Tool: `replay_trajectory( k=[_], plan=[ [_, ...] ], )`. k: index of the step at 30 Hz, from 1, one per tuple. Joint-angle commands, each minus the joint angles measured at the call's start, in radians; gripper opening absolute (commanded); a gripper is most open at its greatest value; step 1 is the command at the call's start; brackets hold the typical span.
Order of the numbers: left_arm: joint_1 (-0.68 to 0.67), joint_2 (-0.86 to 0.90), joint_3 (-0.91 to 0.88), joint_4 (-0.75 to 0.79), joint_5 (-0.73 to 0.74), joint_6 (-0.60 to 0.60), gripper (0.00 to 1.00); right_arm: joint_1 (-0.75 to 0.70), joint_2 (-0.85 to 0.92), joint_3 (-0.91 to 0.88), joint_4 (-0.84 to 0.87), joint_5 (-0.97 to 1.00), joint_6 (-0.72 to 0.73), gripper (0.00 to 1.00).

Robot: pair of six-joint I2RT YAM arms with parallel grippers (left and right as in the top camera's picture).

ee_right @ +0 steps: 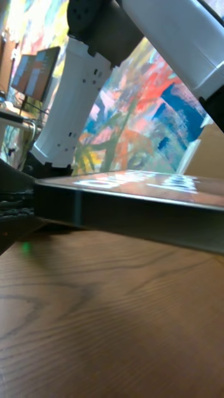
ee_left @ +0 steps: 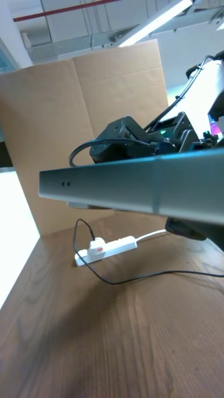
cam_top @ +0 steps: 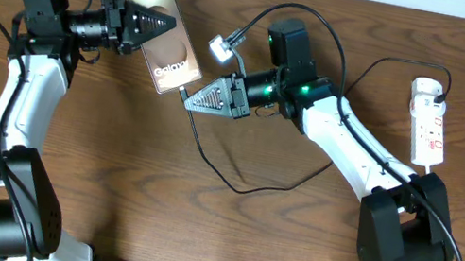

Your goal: Plug charger to phone and switch on socket

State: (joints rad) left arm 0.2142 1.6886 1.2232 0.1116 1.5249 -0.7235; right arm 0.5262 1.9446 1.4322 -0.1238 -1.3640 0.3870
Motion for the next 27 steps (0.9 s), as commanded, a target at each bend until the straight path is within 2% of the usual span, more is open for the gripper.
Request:
replay_trajectory(
  k=[1, 14, 27],
  plan=[
    [0.002, -0.009, 0.003, 0.006, 0.047, 0.025, 0.08, 0.005, -0.005, 0.01, 0.001, 0.023, 0.009, 0.01],
    [0.002, -0.009, 0.003, 0.006, 0.047, 0.077, 0.07, 0.005, -0.005, 0.01, -0.033, -0.006, 0.008, 0.01],
    [0.002, -0.009, 0.003, 0.006, 0.047, 0.096, 0.07, 0.005, -0.005, 0.01, -0.105, 0.008, -0.083, 0.01]
  ],
)
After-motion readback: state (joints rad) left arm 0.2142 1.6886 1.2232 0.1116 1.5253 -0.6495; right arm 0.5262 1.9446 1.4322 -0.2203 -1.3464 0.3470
